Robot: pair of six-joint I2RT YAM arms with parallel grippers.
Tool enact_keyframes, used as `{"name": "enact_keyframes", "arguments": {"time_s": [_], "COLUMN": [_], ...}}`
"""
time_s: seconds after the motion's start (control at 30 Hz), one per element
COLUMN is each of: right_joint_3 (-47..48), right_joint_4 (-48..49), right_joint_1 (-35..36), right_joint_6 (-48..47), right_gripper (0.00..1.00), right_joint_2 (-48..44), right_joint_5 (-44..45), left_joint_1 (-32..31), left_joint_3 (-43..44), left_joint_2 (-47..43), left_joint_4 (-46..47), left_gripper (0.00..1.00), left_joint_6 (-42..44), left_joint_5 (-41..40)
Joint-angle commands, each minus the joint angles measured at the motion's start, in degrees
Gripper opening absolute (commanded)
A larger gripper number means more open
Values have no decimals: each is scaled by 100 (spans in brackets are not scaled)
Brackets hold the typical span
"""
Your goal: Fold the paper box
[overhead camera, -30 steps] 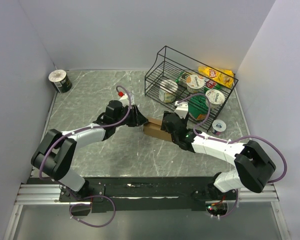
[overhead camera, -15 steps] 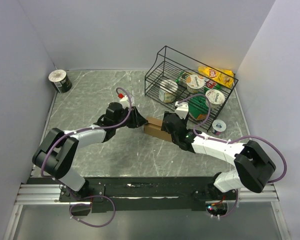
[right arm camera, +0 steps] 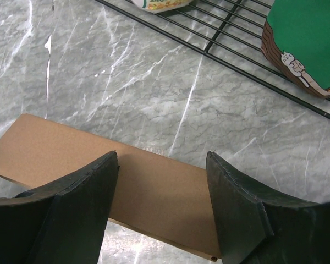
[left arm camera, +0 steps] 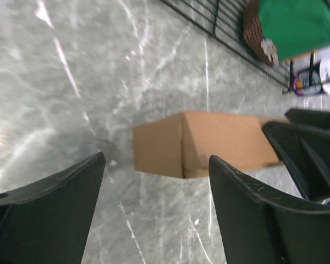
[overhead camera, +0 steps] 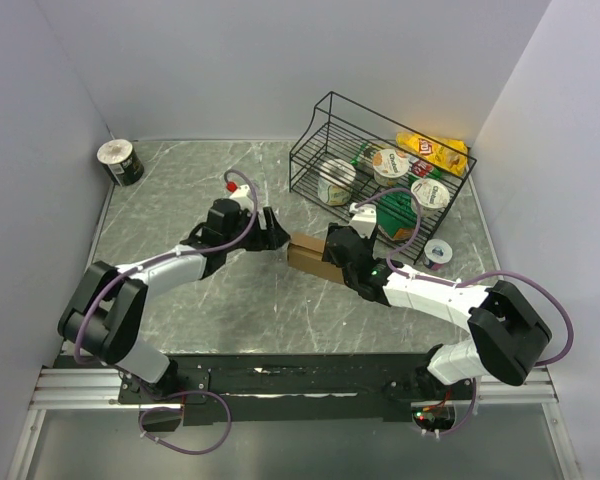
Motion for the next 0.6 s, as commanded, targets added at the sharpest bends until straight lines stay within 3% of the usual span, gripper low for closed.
{"name": "enact_keyframes", "arguments": {"time_s": [0.0,0.17,0.57], "right_joint_3": [-291,-291,-256], "right_joint_4": [-686,-668,-686], "right_joint_1": [53,53,53], "right_joint_6": [25,-19,-28], "right_gripper": [71,71,72], "right_joint_2": [184,201,263], "right_joint_5": [-375,-437,-454], "left_joint_1": [317,485,476], "left_joint_3": [195,133,239], "left_joint_2": [-181,240,996], "left_joint_4": [49,752,1430], "left_gripper": [84,88,85], "left_joint_6": [46,-393,-816], "left_joint_5": [-10,921,1686]}}
